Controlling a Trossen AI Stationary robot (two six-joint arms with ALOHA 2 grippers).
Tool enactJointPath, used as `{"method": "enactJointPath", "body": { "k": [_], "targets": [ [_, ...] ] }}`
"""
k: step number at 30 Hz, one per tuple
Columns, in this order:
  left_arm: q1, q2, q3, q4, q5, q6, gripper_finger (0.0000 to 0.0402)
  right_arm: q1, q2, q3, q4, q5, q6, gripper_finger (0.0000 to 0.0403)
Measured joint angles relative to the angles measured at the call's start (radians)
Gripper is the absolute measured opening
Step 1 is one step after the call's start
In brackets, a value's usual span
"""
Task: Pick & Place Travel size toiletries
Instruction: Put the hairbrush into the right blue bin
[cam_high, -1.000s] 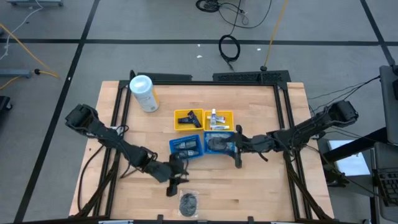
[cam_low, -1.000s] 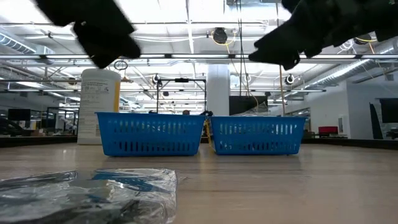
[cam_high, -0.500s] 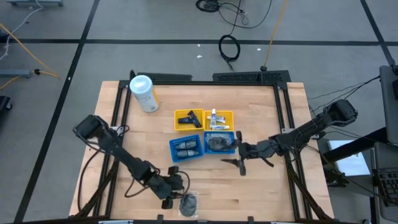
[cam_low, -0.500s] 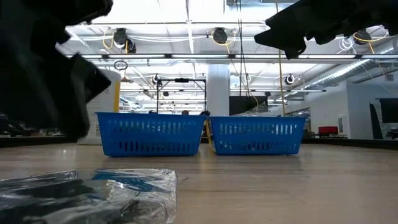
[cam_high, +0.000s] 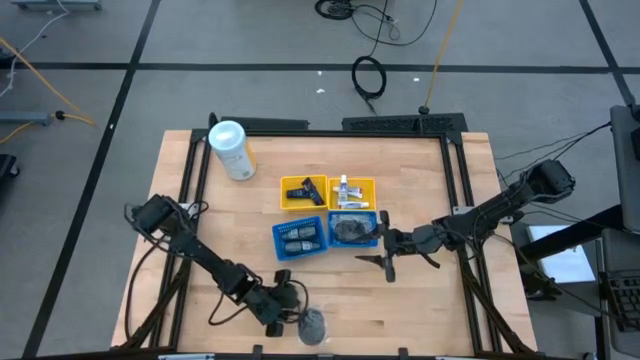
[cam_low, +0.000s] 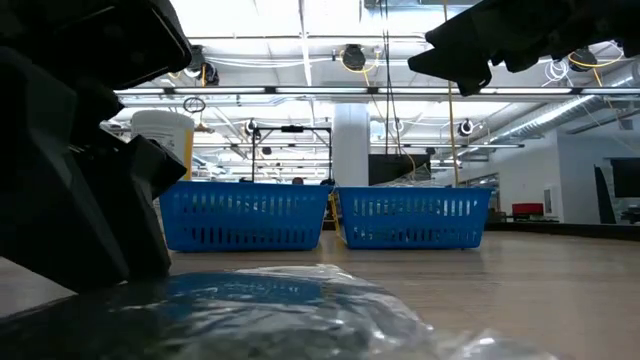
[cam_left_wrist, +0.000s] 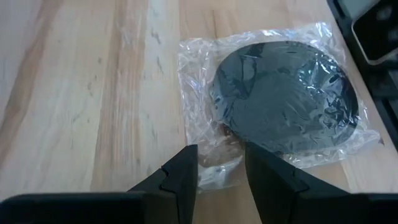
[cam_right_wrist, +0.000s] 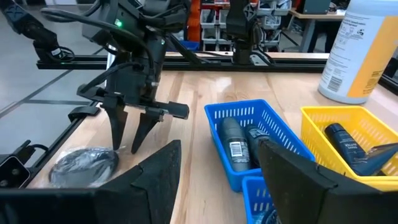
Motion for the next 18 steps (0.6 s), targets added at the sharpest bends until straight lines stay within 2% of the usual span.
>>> {"method": "enactJointPath", "body": {
  "k": [12, 15, 18],
  "targets": [
    [-0.001, 0.074, 0.004, 0.020, -0.008, -0.055, 0.0129, 0.000, 0.000, 0.000, 0.001, 0.000, -0.002, 0.0210],
    [0.000, 0.075, 0.003, 0.020, -0.007, -0.055, 0.0092, 0.000, 0.000, 0.000, 0.001, 0.000, -0.002, 0.0210],
    [0.002, 0.076, 0.002, 0.017, -0.006, -0.060, 0.0025, 0.000, 0.000, 0.000, 0.001, 0.000, -0.002, 0.0210]
  ]
}}
